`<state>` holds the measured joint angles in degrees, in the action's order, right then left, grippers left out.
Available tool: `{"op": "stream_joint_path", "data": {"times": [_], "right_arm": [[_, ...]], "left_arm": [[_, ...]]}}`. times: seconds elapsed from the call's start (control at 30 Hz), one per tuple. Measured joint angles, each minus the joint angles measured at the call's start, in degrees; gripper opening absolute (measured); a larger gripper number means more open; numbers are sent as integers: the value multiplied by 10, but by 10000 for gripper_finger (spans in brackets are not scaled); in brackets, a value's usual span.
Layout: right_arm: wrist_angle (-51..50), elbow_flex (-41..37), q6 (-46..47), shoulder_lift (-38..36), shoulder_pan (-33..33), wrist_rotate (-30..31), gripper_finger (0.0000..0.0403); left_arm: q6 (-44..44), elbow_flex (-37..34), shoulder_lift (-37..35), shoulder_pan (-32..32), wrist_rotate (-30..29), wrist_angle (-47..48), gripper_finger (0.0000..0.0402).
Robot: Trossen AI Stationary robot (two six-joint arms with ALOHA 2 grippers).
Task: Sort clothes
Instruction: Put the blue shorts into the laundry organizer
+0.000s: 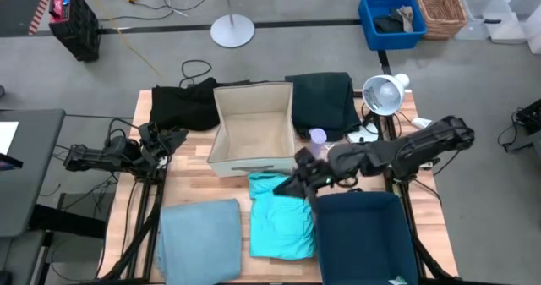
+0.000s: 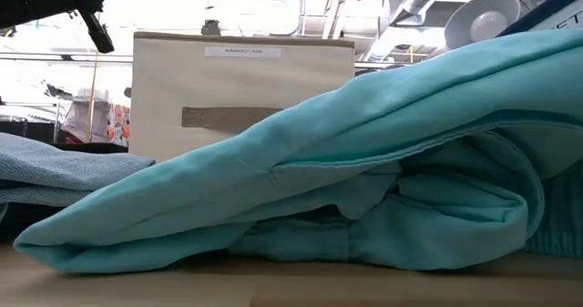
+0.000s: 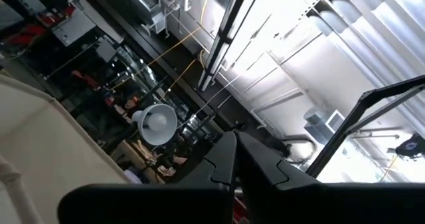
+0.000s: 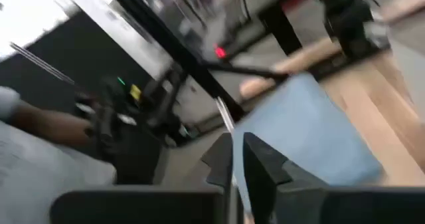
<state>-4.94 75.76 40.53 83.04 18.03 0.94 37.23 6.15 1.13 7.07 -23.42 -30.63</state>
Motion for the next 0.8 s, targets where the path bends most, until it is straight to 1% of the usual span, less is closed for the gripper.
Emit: {"op": "stream_joint_path", "data": {"times": [0.1,0.2,0.3,0.43,0.57,0.8], "right_arm": [[-108,69,5,39,17,20,89],[-182,120,29,80,27,31,126],[-252,159,55,121,37,39,167],[-332,185,89,174,46,48,211],[-378,194,118,214,49,71,229],[-423,195,149,272,48,72,231]], "left_arm": [[1,0,0,0,0,3,11],[1,0,0,0,0,8,11],[1,0,0,0,1,18,11],[1,1,0,0,2,21,11],[1,1,0,0,4,24,11],[14,1,0,0,6,30,11]]}}
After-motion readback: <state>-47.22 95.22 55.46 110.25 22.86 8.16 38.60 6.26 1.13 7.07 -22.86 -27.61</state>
